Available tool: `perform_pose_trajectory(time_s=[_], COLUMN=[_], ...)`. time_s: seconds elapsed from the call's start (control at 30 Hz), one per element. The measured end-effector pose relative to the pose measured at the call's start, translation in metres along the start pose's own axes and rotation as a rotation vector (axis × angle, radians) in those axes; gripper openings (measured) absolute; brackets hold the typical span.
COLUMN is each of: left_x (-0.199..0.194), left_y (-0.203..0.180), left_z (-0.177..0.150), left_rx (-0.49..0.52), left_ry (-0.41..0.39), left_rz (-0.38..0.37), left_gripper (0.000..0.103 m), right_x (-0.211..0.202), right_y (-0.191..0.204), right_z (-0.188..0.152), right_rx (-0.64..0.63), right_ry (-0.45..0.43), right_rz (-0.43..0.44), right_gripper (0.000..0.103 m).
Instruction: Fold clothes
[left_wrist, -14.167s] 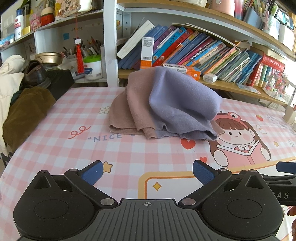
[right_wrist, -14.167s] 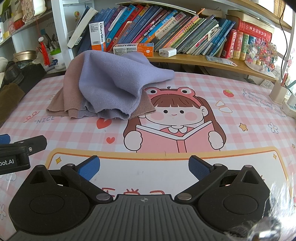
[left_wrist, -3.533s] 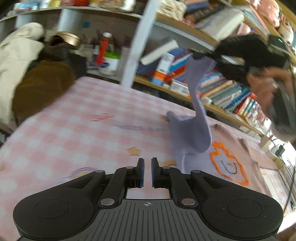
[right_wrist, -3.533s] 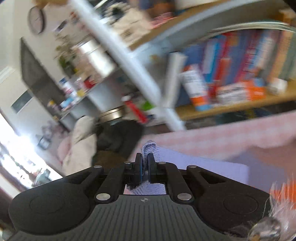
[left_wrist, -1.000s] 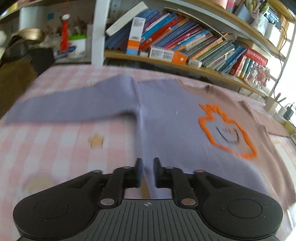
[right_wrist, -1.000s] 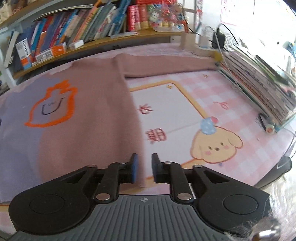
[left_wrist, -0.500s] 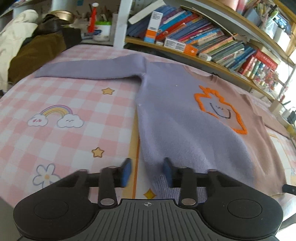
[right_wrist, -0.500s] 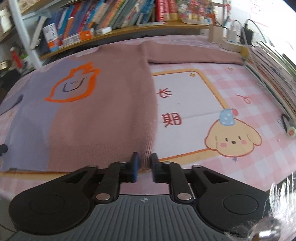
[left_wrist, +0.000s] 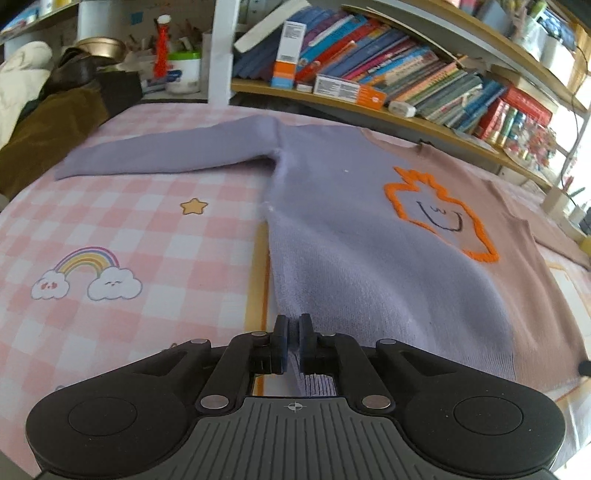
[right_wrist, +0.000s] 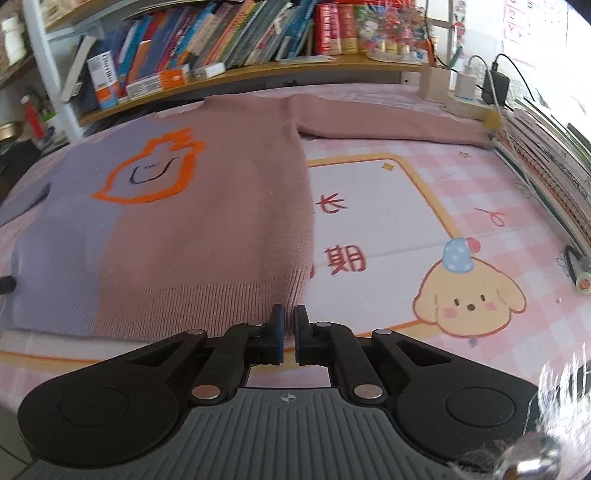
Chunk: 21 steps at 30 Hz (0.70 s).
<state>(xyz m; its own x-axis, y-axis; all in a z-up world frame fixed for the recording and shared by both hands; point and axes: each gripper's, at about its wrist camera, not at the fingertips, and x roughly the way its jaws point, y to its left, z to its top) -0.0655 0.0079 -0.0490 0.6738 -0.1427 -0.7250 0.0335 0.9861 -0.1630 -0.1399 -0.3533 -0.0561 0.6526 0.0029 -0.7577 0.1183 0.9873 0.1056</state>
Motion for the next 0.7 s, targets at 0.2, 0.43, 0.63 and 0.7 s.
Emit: perform_pose_trajectory(time_s=[0.2, 0.43, 0.63, 0.7], left_x=[-0.002, -0.001, -0.01, -0.016], left_y=[0.007, 0.003, 0.003, 0.001], left_z=[0.0, 0.002, 0.001, 0.0], left_rx=[-0.008, 0.014, -0.007, -0.006], left_ry=[-0.003, -0.008, -0.016, -0.027], left_rz=[0.004, 0.018, 0.029, 0.033], left_gripper=[0.004, 0.005, 0.009, 0.01], right_x=[0.006, 0.004, 0.003, 0.0], right_y=[0.005, 0.008, 0.005, 0.005], right_z=[0.003, 0.0, 0.001, 0.0], right_rx=[-0.01, -0.007, 0.006, 0.008], right_ry=[-0.011, -0.008, -0.006, -0.013], right_rz=[-0.02, -0.016, -0.015, -0.014], right_gripper=[0.005, 0.005, 0.008, 0.013])
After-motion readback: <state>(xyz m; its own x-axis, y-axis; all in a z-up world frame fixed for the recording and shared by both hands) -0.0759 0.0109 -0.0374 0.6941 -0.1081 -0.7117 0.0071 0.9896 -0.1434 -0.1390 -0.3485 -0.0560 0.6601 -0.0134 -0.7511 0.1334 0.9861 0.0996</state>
